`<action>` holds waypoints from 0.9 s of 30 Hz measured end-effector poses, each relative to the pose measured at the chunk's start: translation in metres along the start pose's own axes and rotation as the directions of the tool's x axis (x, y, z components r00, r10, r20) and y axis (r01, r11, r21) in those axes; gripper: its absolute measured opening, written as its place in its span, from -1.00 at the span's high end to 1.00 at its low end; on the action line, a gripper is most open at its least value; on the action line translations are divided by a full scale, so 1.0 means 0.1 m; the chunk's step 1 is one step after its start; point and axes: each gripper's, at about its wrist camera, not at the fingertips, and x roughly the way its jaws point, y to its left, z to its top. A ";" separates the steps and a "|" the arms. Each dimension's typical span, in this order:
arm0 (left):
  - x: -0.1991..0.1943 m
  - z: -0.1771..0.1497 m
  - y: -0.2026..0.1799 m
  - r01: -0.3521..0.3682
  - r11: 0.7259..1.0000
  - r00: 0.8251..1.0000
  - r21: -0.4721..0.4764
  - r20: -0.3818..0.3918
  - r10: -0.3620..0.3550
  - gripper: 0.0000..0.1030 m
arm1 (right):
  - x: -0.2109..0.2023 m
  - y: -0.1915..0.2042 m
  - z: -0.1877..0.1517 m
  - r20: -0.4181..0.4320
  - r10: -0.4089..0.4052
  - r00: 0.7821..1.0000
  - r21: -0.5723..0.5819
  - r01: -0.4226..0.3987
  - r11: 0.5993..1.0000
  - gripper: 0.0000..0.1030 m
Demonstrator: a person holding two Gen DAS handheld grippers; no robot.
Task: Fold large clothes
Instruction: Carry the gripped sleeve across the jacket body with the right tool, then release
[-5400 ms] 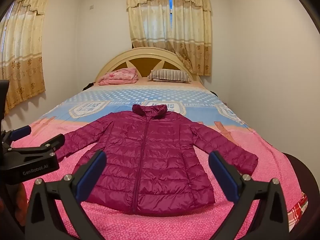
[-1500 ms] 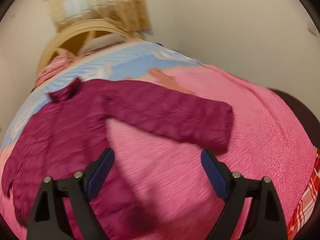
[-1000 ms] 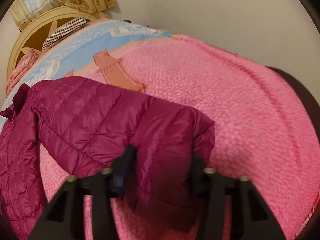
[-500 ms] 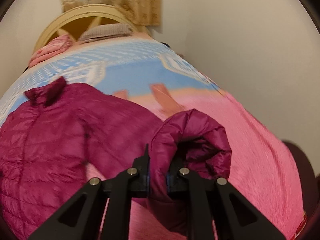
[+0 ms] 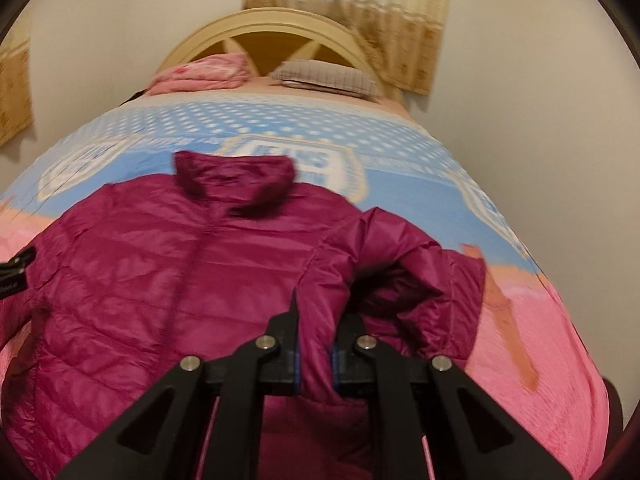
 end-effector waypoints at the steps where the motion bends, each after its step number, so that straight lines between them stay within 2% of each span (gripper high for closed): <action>1: 0.02 0.00 0.06 -0.004 1.000 1.000 -0.013 -0.003 0.004 -0.98 | 0.03 0.11 0.01 0.001 0.010 1.000 -0.018 -0.010 1.000 0.78; 5: 0.11 0.02 0.27 -0.054 0.998 0.999 -0.041 0.005 0.054 -0.98 | 0.12 0.47 0.05 -0.001 0.036 0.999 -0.077 -0.036 0.996 0.78; 13: 0.37 -0.03 0.45 -0.088 0.993 0.995 -0.079 -0.044 0.085 -0.98 | 0.46 1.06 -0.04 -0.018 0.079 0.997 -0.127 -0.081 0.989 0.77; 18: 0.44 -0.11 0.42 -0.088 0.993 0.994 -0.077 -0.064 0.083 -0.98 | 0.66 1.28 -0.13 -0.063 0.127 0.990 -0.146 -0.135 0.980 0.61; 25: 0.51 -0.16 0.40 -0.109 0.991 0.991 -0.079 -0.085 0.102 -0.98 | 0.64 1.46 -0.19 -0.090 0.170 0.981 -0.174 -0.183 0.968 0.60; 26: 0.51 -0.15 0.40 -0.107 0.991 0.991 -0.081 -0.087 0.100 -0.98 | 0.64 1.49 -0.19 -0.098 0.169 0.981 -0.180 -0.184 0.966 0.55; 27: 0.50 -0.15 0.40 -0.106 0.991 0.991 -0.082 -0.089 0.099 -0.98 | 0.65 1.53 -0.19 -0.110 0.161 0.981 -0.194 -0.180 0.964 0.37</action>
